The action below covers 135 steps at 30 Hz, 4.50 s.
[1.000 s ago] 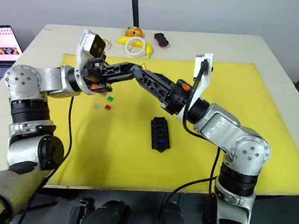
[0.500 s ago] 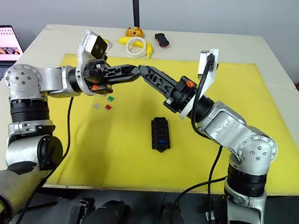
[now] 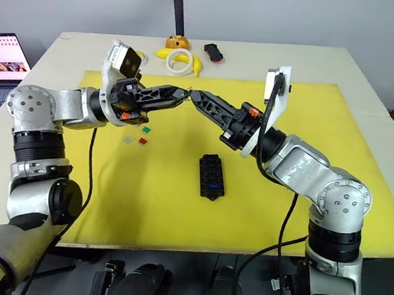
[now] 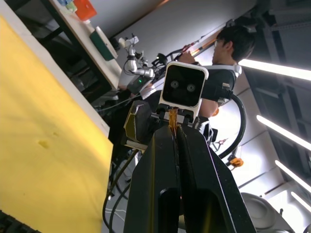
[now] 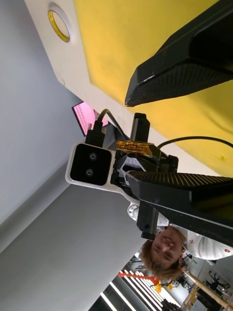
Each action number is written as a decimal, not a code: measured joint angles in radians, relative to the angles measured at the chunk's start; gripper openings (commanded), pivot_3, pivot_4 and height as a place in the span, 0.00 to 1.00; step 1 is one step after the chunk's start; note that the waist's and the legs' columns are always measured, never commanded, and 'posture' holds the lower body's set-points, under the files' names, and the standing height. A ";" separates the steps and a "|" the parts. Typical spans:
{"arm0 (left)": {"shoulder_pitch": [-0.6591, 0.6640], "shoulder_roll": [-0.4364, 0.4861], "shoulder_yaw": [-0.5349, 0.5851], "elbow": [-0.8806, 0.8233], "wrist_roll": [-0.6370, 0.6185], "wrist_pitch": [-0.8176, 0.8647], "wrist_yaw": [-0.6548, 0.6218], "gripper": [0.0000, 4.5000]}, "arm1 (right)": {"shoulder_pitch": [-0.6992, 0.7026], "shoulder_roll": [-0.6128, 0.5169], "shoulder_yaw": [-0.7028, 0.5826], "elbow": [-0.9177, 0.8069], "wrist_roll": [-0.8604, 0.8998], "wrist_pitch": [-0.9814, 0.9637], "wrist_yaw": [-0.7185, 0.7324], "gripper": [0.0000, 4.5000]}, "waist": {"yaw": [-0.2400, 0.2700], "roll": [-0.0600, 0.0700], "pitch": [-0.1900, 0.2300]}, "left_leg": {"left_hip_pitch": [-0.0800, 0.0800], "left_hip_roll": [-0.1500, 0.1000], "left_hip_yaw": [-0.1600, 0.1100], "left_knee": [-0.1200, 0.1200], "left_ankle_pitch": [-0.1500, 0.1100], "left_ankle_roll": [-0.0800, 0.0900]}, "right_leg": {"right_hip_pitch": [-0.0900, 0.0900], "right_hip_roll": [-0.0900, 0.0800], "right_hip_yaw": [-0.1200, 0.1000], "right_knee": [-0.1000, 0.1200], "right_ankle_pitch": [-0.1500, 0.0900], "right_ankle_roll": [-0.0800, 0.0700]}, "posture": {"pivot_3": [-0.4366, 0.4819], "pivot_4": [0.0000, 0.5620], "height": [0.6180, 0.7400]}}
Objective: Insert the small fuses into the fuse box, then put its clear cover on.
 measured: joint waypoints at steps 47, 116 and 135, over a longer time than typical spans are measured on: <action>0.408 0.379 -0.749 -0.485 0.795 -1.146 -0.579 0.99 | 0.026 -0.626 0.335 -0.068 -0.906 -0.194 1.028 0.00 | 0.012 0.000 0.001 | 0.000 0.002 0.003 -0.001 -0.001 0.002 | 0.005 0.001 -0.002 -0.015 0.000 0.001 | 0.48 0.27 1.00; 0.400 0.208 -0.824 -0.382 1.022 -1.290 -0.517 0.99 | -0.035 -0.371 0.458 0.224 -1.574 -0.545 1.451 0.00 | 0.009 0.000 0.001 | 0.000 0.002 0.002 0.000 -0.001 0.002 | 0.006 0.001 -0.002 -0.014 0.001 0.001 | 0.48 0.27 1.00; 0.381 0.207 -0.824 -0.372 1.022 -1.291 -0.517 0.99 | -0.077 -0.364 0.454 0.245 -1.567 -0.528 1.487 0.00 | 0.008 0.000 0.001 | 0.000 0.002 0.002 0.000 -0.001 0.002 | 0.005 0.001 -0.002 -0.014 0.001 0.001 | 0.48 0.27 1.00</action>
